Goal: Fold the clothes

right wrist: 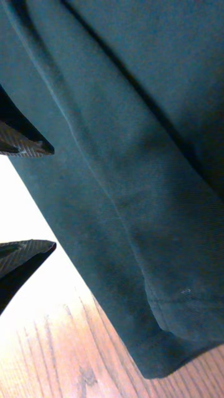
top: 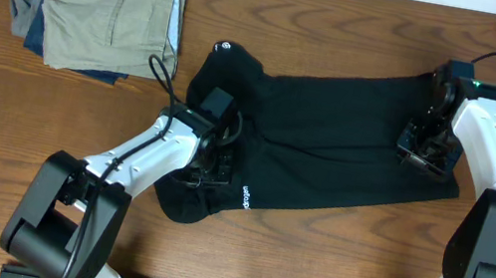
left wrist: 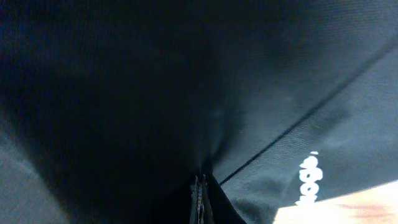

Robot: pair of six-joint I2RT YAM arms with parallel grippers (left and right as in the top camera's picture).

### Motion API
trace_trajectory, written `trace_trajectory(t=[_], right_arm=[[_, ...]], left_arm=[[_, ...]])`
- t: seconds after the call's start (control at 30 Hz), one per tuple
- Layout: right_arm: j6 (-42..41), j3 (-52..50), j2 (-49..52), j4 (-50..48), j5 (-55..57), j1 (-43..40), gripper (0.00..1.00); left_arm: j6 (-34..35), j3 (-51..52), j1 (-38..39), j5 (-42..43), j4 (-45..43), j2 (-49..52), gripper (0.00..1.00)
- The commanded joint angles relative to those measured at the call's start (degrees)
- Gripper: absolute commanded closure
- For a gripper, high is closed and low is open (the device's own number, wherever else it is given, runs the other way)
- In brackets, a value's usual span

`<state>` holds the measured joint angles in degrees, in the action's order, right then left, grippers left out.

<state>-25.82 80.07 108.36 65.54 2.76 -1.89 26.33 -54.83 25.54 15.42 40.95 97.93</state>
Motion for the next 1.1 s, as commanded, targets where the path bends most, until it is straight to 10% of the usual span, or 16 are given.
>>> trace_trajectory(t=[0.0,0.17,0.33,1.07], right_arm=[[0.63,-1.05,0.33,-0.74,0.74,-0.35,0.57],[0.63,-1.18,0.33,-0.70,0.87,-0.33,0.47],[0.66,-1.18,0.31,0.31,0.85,-0.35,0.12],[1.25,-1.18,-5.79,6.75,0.37,-0.35,0.06]], left_arm=[[2.34,0.31,-0.28,-6.16,1.77,0.90,0.94],[2.36,1.66,-0.50,-8.44,2.01,1.05,0.94],[2.97,4.39,-0.50,-9.11,1.86,1.05,0.94],[2.86,6.21,-20.85,-18.27,16.41,-1.77,0.94]])
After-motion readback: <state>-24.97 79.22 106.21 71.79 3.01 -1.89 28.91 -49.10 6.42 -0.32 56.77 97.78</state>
